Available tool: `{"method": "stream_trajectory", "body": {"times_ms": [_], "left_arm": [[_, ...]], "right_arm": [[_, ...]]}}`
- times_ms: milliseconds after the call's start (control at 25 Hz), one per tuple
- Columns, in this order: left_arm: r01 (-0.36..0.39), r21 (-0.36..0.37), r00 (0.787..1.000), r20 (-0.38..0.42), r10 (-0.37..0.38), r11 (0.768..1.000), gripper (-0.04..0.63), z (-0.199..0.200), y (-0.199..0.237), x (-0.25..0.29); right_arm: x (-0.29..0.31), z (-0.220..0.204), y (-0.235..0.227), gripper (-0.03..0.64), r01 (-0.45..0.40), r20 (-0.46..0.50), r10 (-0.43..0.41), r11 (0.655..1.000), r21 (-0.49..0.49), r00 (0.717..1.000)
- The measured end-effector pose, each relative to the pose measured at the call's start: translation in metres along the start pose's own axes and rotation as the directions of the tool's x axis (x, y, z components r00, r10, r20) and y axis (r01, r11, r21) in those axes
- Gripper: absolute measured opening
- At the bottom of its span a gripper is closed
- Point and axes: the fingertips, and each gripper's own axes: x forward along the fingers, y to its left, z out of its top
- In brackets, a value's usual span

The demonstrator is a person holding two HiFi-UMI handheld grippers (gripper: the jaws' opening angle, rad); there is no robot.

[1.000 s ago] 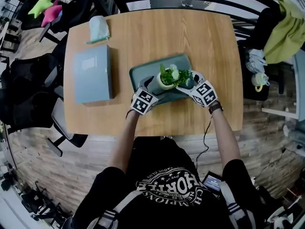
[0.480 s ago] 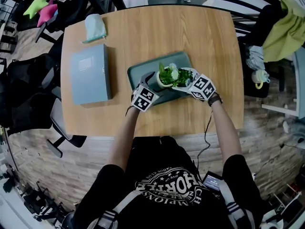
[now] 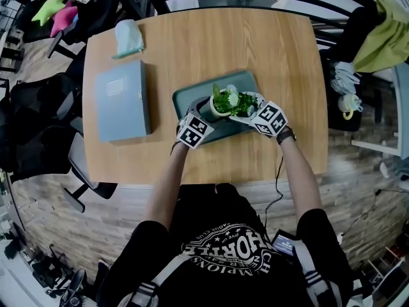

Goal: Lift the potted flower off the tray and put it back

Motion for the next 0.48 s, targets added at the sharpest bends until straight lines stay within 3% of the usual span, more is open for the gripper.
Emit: {"method": "stream_trajectory", "body": {"times_ms": [480], "left_arm": [[0.033,-0.008,0.999,-0.008,-0.033,0.999,0.405,0.009,-0.004,-0.009]], "right_arm": [[-0.001,0.003,0.006,0.410,0.024,-0.041,-0.024,1.000,0.013,0.999]]}}
